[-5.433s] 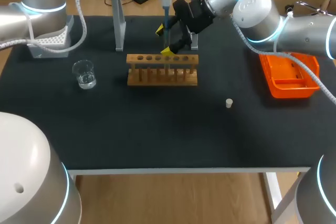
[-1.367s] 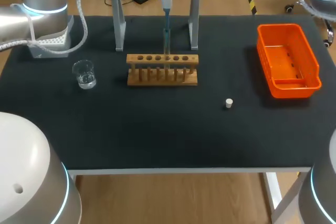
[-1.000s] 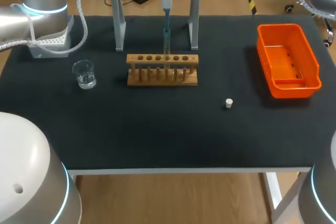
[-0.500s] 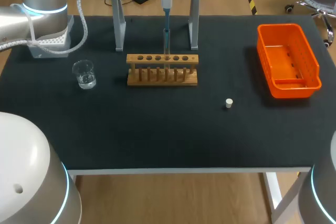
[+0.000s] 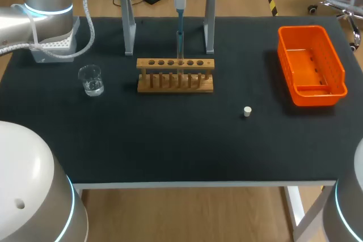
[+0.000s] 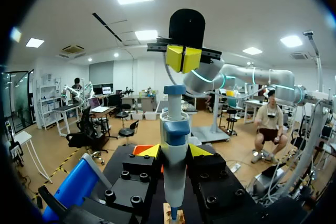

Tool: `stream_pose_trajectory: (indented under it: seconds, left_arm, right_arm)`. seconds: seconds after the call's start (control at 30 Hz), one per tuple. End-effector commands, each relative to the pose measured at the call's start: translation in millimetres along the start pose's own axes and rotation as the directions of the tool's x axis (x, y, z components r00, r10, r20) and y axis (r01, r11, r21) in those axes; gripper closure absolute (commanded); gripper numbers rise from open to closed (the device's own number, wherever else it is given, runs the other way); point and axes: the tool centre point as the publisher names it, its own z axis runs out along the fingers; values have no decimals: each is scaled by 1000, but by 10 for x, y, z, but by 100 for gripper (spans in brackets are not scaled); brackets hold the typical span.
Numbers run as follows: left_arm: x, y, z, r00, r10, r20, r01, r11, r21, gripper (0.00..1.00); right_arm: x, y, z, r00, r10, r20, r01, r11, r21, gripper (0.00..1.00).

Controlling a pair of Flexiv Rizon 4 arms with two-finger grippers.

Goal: Invert the test tube, pick up the pipette, mount the tip to pipette, aspirate from beaker and dispense into the tube, eject the tip, return the pipette, and cap with the stopper.

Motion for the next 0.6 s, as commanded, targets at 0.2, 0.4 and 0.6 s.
stream_pose_trajectory:
  seconds: [0.2,0.4,0.6]
  left_arm:
    - [-13,-4,-4,1000,-1,-4,1,1000,-2,100]
    - [-13,-4,-4,1000,-1,-4,1,1000,-2,100]
    - [-13,-4,-4,1000,-1,-4,1,1000,-2,100]
  right_arm:
    - [-163,85,217,1000,6,-1,-6,1000,11,100]
    - [-185,82,269,1000,10,-7,-10,1000,13,100]
    - [-156,19,313,1000,17,-19,-16,1000,21,100]
